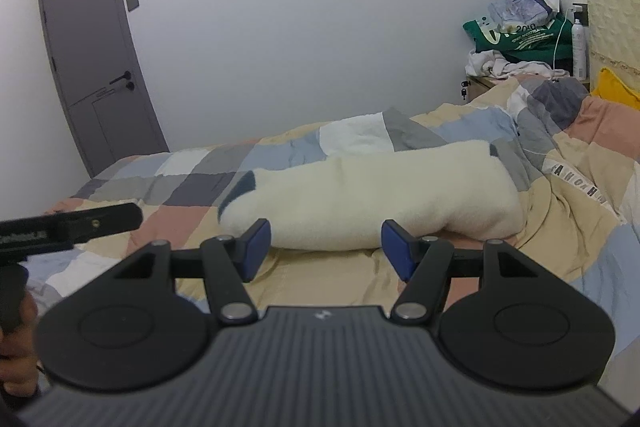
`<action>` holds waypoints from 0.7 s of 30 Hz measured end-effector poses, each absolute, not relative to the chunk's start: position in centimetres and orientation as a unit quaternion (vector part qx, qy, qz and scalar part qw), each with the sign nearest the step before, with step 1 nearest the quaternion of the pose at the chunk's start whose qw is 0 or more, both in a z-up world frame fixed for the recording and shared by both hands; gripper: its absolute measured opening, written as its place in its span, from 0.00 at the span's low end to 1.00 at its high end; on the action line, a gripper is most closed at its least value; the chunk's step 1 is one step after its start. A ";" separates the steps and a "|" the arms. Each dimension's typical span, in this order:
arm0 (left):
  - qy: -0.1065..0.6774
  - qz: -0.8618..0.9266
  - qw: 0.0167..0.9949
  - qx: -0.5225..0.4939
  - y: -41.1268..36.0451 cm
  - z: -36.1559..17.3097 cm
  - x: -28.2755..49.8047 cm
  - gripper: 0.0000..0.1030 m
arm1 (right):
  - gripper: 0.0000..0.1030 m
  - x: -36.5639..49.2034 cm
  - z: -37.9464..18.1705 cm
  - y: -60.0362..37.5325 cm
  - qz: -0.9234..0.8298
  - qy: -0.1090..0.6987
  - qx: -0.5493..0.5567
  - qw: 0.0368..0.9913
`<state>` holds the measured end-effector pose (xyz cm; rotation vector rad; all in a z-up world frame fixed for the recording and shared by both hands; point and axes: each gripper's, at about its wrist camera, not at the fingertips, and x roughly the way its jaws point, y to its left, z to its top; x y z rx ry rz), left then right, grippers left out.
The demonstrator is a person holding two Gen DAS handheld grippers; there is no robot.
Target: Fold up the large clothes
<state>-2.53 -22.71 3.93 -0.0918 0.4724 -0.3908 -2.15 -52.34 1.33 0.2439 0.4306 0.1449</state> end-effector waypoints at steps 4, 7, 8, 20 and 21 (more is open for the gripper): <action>0.230 -0.189 0.954 -0.030 -22.8 4.3 -2.9 0.97 | 0.63 -2.2 1.4 -52.2 0.069 0.213 0.122 0.967; 0.223 -0.180 0.958 -0.022 -22.7 4.7 -3.2 0.99 | 0.73 -2.4 1.7 -52.0 0.068 0.213 0.115 0.968; 0.221 -0.181 0.958 -0.020 -22.7 4.8 -3.3 1.00 | 0.74 -2.6 1.8 -51.9 0.065 0.210 0.113 0.969; 0.212 -0.158 0.964 -0.009 -21.9 5.3 -3.9 1.00 | 1.00 -3.3 2.6 -52.1 0.045 0.194 0.125 0.972; 0.213 -0.156 0.964 -0.009 -21.9 5.3 -4.0 1.00 | 1.00 -3.3 2.6 -52.0 0.044 0.194 0.122 0.972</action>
